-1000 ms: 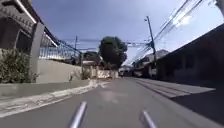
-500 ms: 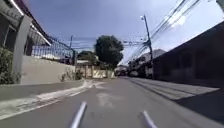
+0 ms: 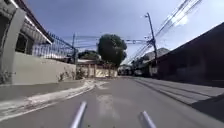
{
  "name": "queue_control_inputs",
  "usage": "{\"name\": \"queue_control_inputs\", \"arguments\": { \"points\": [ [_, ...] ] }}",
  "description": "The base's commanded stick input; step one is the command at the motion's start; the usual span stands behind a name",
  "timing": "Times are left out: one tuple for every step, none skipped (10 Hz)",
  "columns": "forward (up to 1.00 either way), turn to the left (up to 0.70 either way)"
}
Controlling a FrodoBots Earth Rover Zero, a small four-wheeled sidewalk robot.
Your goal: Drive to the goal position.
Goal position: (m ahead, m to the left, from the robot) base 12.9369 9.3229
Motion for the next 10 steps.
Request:
{"name": "queue_control_inputs", "arguments": {
  "points": [
    [0.7,-0.04],
    [0.7,-0.04],
    [0.7,-0.04],
    [0.7,-0.04],
    [0.7,-0.04],
    [0.7,-0.12],
    [0.7,-0.26],
    [0.7,-0.34],
    [0.7,-0.34],
    [0.7,-0.32]
  ]
}}
